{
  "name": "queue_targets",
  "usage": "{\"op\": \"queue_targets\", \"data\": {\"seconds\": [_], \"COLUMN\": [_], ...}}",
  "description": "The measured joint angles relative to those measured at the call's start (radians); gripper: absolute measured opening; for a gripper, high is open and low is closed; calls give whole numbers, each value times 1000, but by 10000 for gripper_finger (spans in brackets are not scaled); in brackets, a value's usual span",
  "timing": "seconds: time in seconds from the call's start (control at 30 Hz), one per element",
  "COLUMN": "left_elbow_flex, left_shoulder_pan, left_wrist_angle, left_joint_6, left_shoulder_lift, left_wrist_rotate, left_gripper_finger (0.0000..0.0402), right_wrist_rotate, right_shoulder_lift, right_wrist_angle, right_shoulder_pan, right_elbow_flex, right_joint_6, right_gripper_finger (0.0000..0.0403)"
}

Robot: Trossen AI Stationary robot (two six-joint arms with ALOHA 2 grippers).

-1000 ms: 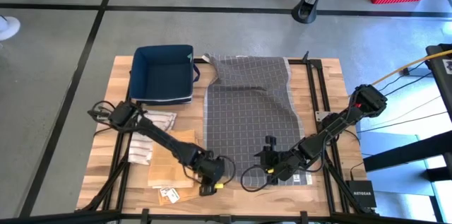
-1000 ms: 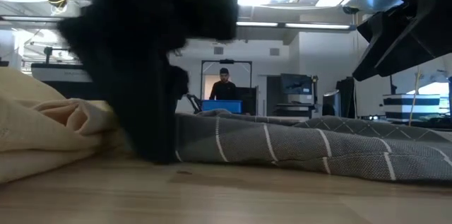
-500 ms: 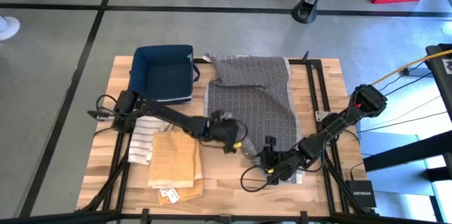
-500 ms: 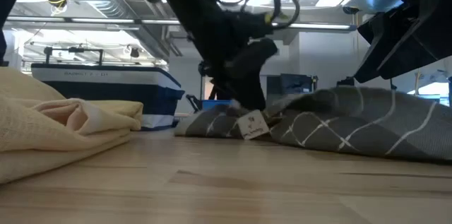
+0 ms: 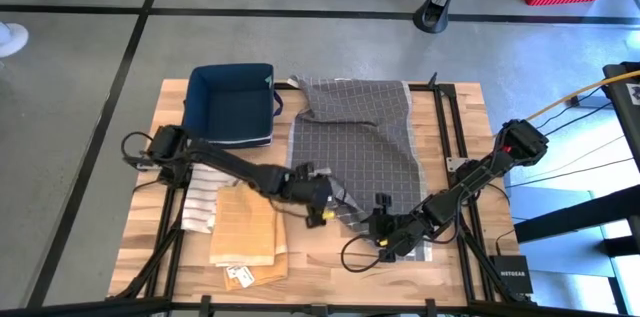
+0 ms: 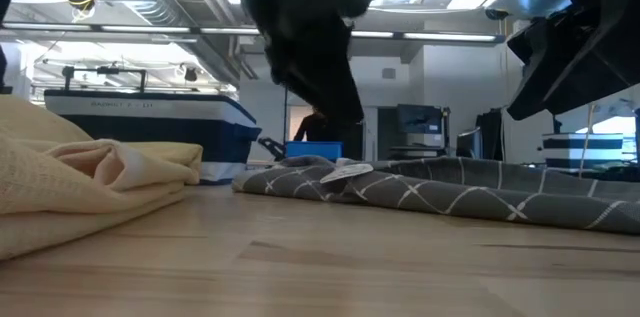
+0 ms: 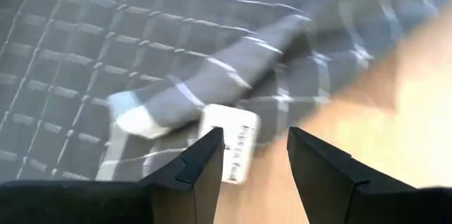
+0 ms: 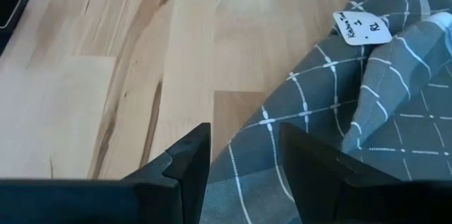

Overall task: Fold towel
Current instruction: Fold the gray pattern towel

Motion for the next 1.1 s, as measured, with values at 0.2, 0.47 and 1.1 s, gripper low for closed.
{"op": "queue_targets", "data": {"seconds": [0.2,0.47,1.1], "left_elbow_flex": [0,-1,-1], "left_shoulder_pan": [-65,-47,20], "left_wrist_angle": [34,253,240], "left_joint_6": [225,417,619], "left_shoulder_lift": [35,136,152], "left_wrist_rotate": [-74,-248,-143], "left_gripper_finger": [150,150,150], "right_wrist_rotate": [10,36,27], "right_shoulder_lift": [0,0,0], "right_wrist_angle": [3,3,0], "right_shoulder_pan": [0,-1,0], "right_elbow_flex": [0,0,0], "right_joint_6": [2,4,20], "right_gripper_finger": [170,170,170]}}
